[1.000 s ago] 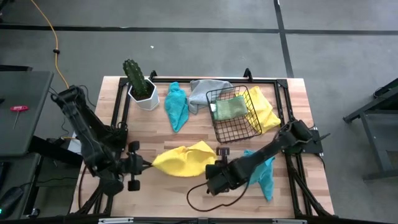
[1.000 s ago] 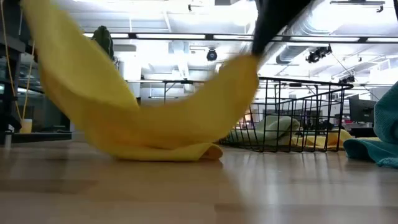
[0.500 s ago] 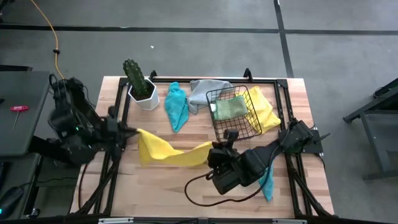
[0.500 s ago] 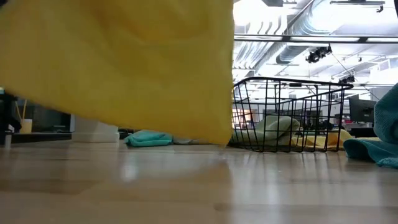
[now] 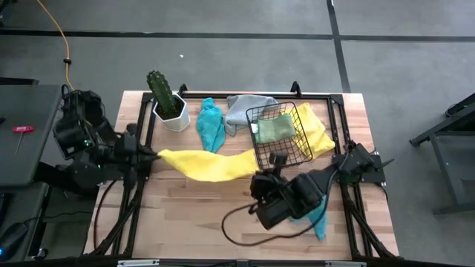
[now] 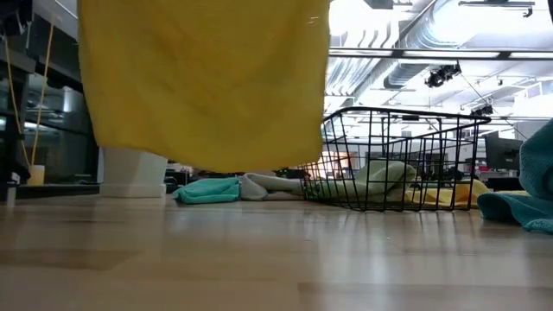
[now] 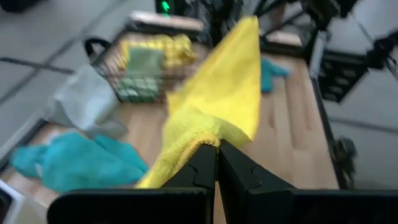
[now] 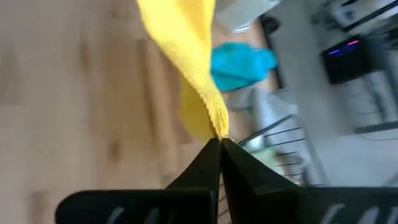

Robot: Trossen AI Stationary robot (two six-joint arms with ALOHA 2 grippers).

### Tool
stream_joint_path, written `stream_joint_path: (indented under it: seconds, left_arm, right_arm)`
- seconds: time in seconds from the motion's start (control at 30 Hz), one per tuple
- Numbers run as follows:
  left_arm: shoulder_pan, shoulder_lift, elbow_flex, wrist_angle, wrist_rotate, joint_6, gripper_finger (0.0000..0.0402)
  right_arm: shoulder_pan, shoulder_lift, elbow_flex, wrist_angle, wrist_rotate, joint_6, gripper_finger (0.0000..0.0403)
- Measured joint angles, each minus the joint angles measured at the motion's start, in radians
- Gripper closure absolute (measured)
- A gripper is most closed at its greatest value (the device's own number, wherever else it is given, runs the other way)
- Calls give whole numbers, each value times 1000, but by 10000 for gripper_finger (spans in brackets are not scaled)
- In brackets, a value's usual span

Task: Fold microfiber towels
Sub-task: Fold the bottom yellow microfiber towel

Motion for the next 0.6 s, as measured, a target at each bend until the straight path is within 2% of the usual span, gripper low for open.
stream_joint_path:
  seconds: [0.27,0.4,0.5,0.6]
  left_arm:
    - [-101,180,-1,-6,162,-169,402]
    - [-175,261,3,155,212,-178,402]
    - [-230,307,25,290,202,-148,402]
    - [-264,340,43,353,185,-161,402]
  right_arm:
    - [96,8,-9,21,-150,118,403]
    - [160,8,6,52,-161,161,403]
    - [201,4,29,55,-151,231,403]
    - [231,4,42,51,-154,305,403]
